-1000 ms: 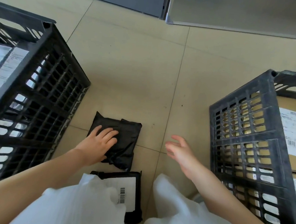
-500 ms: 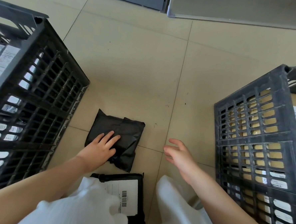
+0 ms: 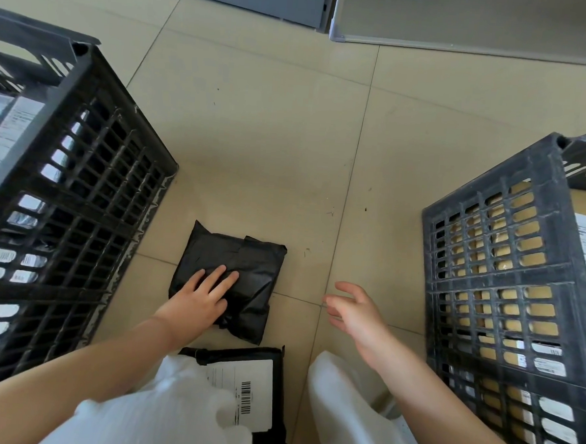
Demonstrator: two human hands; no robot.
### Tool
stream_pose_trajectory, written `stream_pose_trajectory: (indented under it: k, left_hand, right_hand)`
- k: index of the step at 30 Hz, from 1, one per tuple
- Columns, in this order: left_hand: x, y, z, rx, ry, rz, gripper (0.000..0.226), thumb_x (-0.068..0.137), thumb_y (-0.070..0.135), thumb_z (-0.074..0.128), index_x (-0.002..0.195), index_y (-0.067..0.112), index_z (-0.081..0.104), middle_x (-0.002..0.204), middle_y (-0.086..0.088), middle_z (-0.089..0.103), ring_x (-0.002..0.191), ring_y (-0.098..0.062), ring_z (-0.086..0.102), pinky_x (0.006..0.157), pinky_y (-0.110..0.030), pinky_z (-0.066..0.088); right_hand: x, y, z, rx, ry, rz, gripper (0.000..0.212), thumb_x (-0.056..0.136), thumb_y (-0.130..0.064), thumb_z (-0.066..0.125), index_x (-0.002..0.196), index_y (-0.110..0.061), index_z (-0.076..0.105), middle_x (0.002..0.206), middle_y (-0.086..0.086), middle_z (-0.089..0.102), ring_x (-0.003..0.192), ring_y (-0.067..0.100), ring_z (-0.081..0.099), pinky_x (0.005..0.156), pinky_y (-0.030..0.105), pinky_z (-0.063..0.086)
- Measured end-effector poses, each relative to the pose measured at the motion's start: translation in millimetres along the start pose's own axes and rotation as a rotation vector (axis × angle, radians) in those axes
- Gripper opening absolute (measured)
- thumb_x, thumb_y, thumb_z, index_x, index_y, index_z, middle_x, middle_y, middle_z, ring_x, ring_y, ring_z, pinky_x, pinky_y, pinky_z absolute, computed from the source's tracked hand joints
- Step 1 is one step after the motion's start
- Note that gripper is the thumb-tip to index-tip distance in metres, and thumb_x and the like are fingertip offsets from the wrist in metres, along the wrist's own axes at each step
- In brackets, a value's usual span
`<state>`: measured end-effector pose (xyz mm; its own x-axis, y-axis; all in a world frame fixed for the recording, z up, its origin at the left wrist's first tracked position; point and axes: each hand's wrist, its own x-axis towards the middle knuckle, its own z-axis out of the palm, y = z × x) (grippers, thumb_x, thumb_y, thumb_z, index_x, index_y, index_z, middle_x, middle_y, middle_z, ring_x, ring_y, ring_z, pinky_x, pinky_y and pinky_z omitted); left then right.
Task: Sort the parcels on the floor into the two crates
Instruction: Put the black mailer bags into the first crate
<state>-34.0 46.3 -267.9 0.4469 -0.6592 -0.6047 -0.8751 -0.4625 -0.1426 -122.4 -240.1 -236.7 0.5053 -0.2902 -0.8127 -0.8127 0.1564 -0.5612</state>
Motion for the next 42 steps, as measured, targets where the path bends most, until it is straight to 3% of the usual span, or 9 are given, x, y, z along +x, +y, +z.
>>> stream_pose_trajectory:
  k: [6,11,15,18,22,27,34,38,42]
  left_hand:
    - [1,-5,-4,-0.064,0.015,-0.01,0.028,0.098,0.019,0.05,0.126,0.015,0.052,0.165,-0.013,-0.005,0.152,-0.035,-0.002,0.122,-0.05,0.01]
    - [-1,-9,-14,-0.448,0.304,-0.05,0.018,0.076,0.026,0.076,0.079,0.021,0.058,0.137,-0.008,0.06,0.128,-0.028,0.056,0.104,-0.041,0.046]
    - [-5,-15,-32,-0.842,0.463,-0.239,0.026,0.089,0.014,0.062,0.074,0.021,0.042,0.134,0.0,0.061,0.099,-0.012,0.065,0.082,-0.023,0.047]
    - [-5,-18,-43,-1.014,0.454,-0.327,0.03,0.093,0.012,0.054,0.077,0.027,0.034,0.117,0.004,0.067,0.068,-0.01,0.059,0.059,-0.034,0.048]
    - [-4,-20,-63,-1.231,0.539,-0.476,0.026,0.097,0.01,0.045,0.079,0.028,0.038,0.066,-0.006,0.056,0.057,-0.022,0.051,0.052,-0.036,0.04]
    - [2,-24,-75,-1.537,0.631,-0.679,0.022,0.098,0.008,0.036,0.077,0.015,0.037,0.068,-0.003,0.039,0.063,-0.018,0.035,0.059,-0.034,0.029]
    - [8,-20,-73,-2.076,0.358,-0.873,0.025,0.095,0.024,0.035,0.099,0.006,0.053,0.086,-0.014,0.056,0.077,-0.027,0.057,0.066,-0.038,0.043]
    - [12,-12,-78,-2.274,0.166,-0.913,0.029,0.097,0.029,0.04,0.098,0.012,0.064,0.081,-0.014,0.07,0.073,-0.033,0.066,0.07,-0.04,0.051]
    - [15,-8,-78,-2.334,0.03,-0.878,0.028,0.098,0.028,0.047,0.096,0.007,0.065,0.081,-0.014,0.072,0.073,-0.032,0.067,0.076,-0.044,0.054]
  right_hand:
    - [1,0,-2,0.01,0.01,0.018,0.039,0.092,-0.013,0.063,0.127,-0.025,0.052,0.121,0.007,0.065,0.106,0.018,0.063,0.104,0.04,0.051]
    - [2,2,-1,0.033,0.016,0.017,0.039,0.093,-0.011,0.061,0.129,-0.022,0.053,0.118,0.01,0.066,0.104,0.018,0.064,0.101,0.037,0.052]
    - [3,3,0,0.075,0.006,0.016,0.033,0.095,-0.015,0.062,0.128,-0.019,0.054,0.114,0.011,0.068,0.104,0.02,0.066,0.094,0.034,0.054]
    - [2,2,2,0.106,0.008,0.02,0.031,0.096,-0.017,0.061,0.126,-0.018,0.054,0.111,0.01,0.07,0.103,0.021,0.066,0.089,0.032,0.054]
    - [0,-1,4,0.12,0.008,0.014,0.032,0.096,-0.018,0.061,0.127,-0.018,0.054,0.112,0.011,0.07,0.106,0.024,0.066,0.094,0.036,0.055]
    - [-2,-3,7,0.128,-0.001,0.026,0.029,0.097,-0.02,0.061,0.125,-0.017,0.054,0.114,0.012,0.069,0.099,0.022,0.064,0.09,0.034,0.055]
    - [-14,-13,12,0.139,-0.137,-0.001,0.027,0.096,-0.025,0.065,0.121,-0.017,0.057,0.109,0.008,0.07,0.099,0.019,0.065,0.093,0.032,0.054]
    - [-19,-15,17,0.128,-0.311,-0.022,0.052,0.081,-0.035,0.079,0.128,-0.022,0.058,0.118,0.002,0.07,0.112,0.019,0.065,0.099,0.034,0.052]
    - [-21,-18,22,0.146,-0.332,-0.052,0.033,0.095,-0.017,0.065,0.127,-0.014,0.06,0.12,0.003,0.073,0.113,0.023,0.068,0.1,0.04,0.053]
